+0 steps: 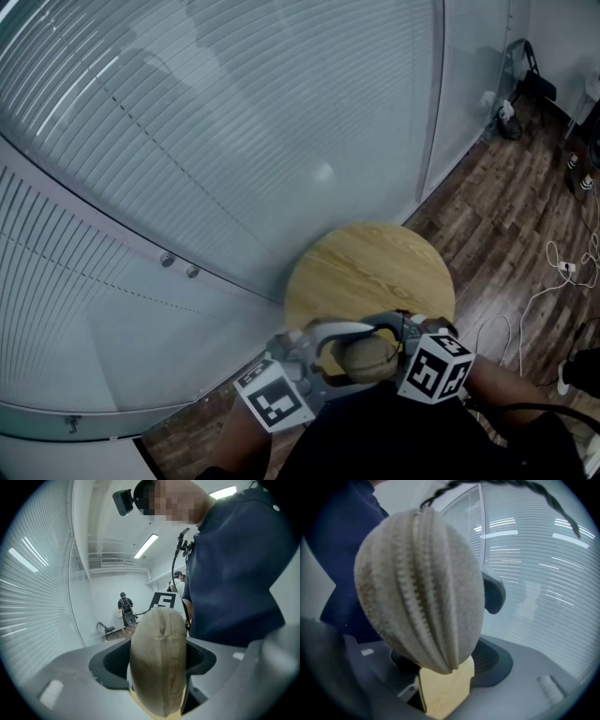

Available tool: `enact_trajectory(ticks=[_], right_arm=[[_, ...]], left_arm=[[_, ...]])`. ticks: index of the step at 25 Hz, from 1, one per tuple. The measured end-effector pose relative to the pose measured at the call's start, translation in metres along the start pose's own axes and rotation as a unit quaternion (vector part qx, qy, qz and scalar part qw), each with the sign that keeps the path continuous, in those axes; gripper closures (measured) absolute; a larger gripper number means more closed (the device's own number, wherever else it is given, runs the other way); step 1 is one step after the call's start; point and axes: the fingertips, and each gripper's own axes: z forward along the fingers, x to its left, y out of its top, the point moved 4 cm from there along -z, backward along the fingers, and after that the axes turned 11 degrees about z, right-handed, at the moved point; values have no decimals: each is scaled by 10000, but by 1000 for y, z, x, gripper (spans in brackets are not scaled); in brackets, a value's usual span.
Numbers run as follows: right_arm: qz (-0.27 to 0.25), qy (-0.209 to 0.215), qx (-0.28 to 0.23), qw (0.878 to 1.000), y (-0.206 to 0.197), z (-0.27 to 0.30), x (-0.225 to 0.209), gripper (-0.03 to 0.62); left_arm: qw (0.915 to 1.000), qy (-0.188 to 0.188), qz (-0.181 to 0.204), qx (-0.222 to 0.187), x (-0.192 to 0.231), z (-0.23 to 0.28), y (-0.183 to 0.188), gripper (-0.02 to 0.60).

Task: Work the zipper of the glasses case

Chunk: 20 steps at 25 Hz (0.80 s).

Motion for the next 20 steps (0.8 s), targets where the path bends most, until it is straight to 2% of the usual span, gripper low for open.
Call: enact_trajectory(ticks=[4, 8, 10, 12, 14, 16, 18, 20], right_arm=[[124, 85, -81, 9999, 4, 2, 2, 322], [175, 146, -487, 9986, 16, -5, 6, 312], [114, 335, -748, 9966, 19, -15, 8, 299], [187, 741, -973, 9923, 15, -29, 11, 282], [500, 1191, -1460, 9808, 12, -45, 8, 279], [975, 1454, -2056, 9629, 19, -67, -1, 279], [1299, 1536, -2397, 9498, 31, -85, -13, 279], [1352, 1558, -2658, 9417, 40, -95, -21, 279]], left_arm=[[9998, -68, -136, -156, 3, -3, 2, 259], [9986, -103, -162, -496, 9, -13, 11, 268], [9943, 35, -639, -857, 12, -23, 12, 270], [9818, 256, -1270, -1390, 17, -33, 13, 270], [9754, 268, -1450, -1638, 18, -39, 12, 270], [9763, 81, -1457, -1600, 15, -40, 11, 270], [9777, -142, -1441, -1521, 12, -41, 15, 270], [9779, -302, -1406, -1517, 9, -42, 17, 270]])
